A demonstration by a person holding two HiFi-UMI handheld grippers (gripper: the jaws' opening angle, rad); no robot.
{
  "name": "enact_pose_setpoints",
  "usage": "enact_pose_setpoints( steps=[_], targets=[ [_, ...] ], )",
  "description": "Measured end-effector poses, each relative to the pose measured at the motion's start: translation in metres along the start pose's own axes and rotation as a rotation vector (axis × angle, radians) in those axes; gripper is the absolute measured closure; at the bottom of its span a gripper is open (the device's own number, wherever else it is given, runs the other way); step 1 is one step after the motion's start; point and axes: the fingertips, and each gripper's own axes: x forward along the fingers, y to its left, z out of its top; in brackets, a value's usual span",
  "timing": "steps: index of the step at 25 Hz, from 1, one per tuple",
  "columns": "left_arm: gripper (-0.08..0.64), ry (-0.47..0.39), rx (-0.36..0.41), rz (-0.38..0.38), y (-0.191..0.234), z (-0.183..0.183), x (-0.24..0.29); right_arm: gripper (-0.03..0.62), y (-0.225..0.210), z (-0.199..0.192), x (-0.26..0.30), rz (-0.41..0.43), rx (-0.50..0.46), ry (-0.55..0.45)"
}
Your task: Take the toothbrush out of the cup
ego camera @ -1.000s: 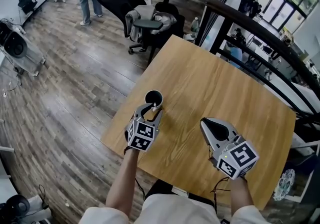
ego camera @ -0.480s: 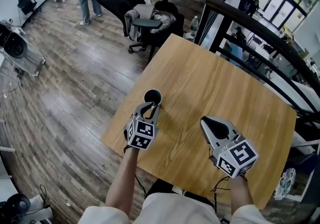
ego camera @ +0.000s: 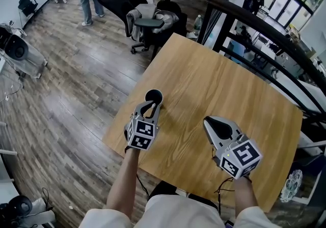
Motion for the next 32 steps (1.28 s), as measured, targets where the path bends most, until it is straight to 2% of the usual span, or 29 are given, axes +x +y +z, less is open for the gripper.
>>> enact_pose_setpoints(
  steps=[11,20,32],
  targets=[
    [0.477,-0.037,0.036,0.048,0.004,0.027,-0.023,0.552,-0.001,0.004,-0.015,0.021,-0.021,-0.002],
    [0.477,-0.1,0.045,0.107,0.005,0.055,-0.058,0.554,0.009,0.003,-0.03,0.046,-0.047,-0.014],
    [0.477,-0.163,0.038,0.146,-0.028,0.085,-0.108,0.554,0.022,0.007,-0.07,0.083,-0.062,-0.057]
  ],
)
